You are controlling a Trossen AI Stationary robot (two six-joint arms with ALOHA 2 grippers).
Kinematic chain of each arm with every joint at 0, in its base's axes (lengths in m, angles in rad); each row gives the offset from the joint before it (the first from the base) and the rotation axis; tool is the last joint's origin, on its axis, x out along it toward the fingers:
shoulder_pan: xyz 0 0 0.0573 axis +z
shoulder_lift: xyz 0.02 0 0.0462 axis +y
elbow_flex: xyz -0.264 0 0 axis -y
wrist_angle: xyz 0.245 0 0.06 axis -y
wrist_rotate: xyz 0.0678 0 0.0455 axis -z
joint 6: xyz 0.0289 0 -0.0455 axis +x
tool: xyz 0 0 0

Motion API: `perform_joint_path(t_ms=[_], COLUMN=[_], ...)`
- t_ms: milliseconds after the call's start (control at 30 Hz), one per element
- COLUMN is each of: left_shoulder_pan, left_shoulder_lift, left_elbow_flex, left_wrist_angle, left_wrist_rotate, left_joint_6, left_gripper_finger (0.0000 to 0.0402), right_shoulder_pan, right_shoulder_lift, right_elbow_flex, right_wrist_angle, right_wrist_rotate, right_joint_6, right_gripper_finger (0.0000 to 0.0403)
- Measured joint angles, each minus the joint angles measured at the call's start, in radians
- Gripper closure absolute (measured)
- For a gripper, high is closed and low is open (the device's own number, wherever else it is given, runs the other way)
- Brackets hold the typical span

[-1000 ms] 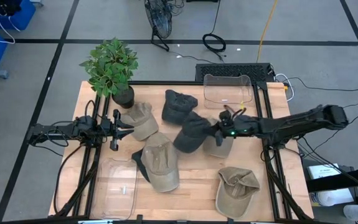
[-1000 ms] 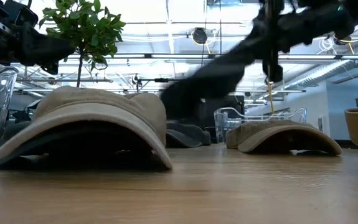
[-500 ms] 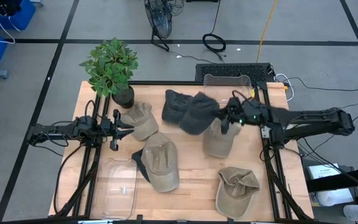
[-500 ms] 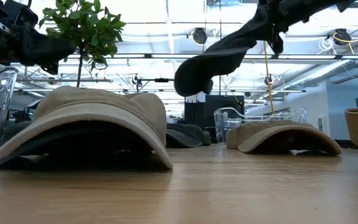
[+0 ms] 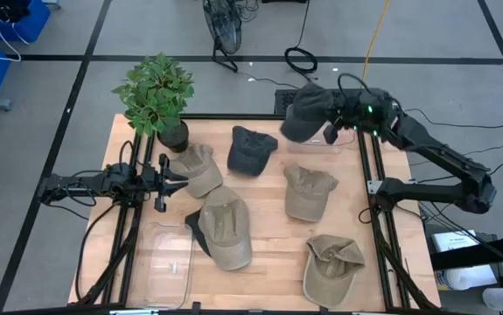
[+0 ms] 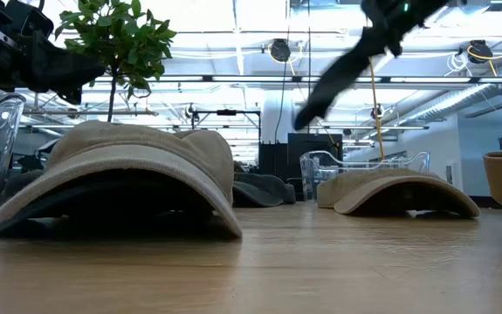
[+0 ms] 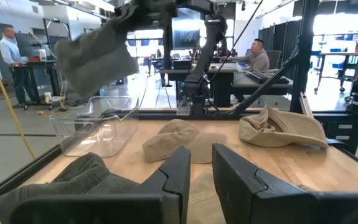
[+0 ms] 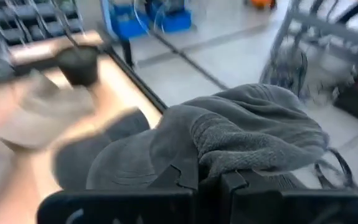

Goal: Pick & Place hat
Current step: Put the black cap into the top transparent bin

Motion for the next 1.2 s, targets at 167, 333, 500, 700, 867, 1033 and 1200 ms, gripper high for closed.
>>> perform_joint_path(t_ms=[167,333,500,700,867,1033,1200], left_shoulder_pan=[0.0,0.0,0.0,0.0,0.0,0.0,0.0], left_shoulder_lift=[0.0,0.0,0.0,0.0,0.0,0.0,0.0], left_elbow_flex=[0.0,0.0,0.0,0.0,0.0,0.0,0.0], left_wrist_angle=[0.0,0.0,0.0,0.0,0.0,0.0,0.0], left_wrist_rotate=[0.0,0.0,0.0,0.0,0.0,0.0,0.0], left_joint_6=[0.0,0.0,0.0,0.0,0.0,0.0,0.0], left_gripper_finger=[0.0327,0.0327,0.0327,0.0327,0.0327,0.0327,0.0327], right_shoulder_pan=[-0.185,-0.242,-0.243,-0.251,-0.264,-0.268,-0.267], right_shoulder_lift=[0.116,0.209,0.24,0.241,0.261,0.272,0.252], right_elbow_flex=[0.017,0.062,0.107,0.109,0.084,0.004,-0.117], right_wrist_angle=[-0.004,0.011,0.029,-0.019,-0.044,0.009,0.182], right_wrist_rotate=[-0.203,-0.23,-0.23,-0.231,-0.23,-0.23,-0.164], right_joint_6=[-0.091,-0.192,-0.318,-0.463,-0.606,-0.669,-0.655], right_gripper_finger=[0.0402,0.0403,0.0403,0.0403,0.0403,0.0403,0.0394])
